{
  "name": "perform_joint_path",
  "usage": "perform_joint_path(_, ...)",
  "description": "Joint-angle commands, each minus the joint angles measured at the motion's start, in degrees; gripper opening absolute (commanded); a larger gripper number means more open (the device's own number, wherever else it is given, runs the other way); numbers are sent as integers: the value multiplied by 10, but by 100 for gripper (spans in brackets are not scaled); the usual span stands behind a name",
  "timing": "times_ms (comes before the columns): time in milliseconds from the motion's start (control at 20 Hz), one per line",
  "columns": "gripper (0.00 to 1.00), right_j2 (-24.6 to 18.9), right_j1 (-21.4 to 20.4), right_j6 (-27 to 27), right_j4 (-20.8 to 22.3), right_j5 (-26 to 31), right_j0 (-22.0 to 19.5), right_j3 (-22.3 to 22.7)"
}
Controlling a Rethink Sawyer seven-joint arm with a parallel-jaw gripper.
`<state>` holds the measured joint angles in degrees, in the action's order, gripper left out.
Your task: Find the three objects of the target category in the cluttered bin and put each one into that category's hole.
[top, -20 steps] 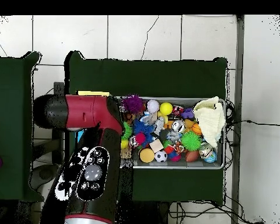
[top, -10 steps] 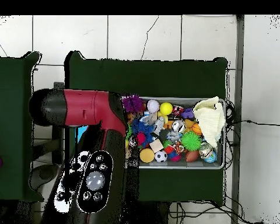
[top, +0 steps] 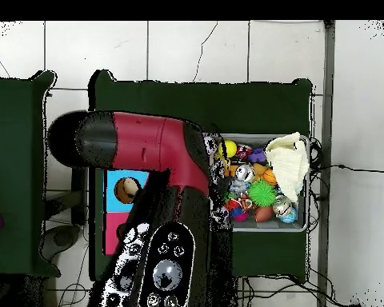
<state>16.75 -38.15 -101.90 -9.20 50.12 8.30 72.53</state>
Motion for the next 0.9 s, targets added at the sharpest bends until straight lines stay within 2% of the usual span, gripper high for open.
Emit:
perform_joint_path(50, 0, -68, -25, 54, 23, 74, -47, 47)
perform_joint_path(900, 0, -99, -27, 40, 53, 52, -67, 58)
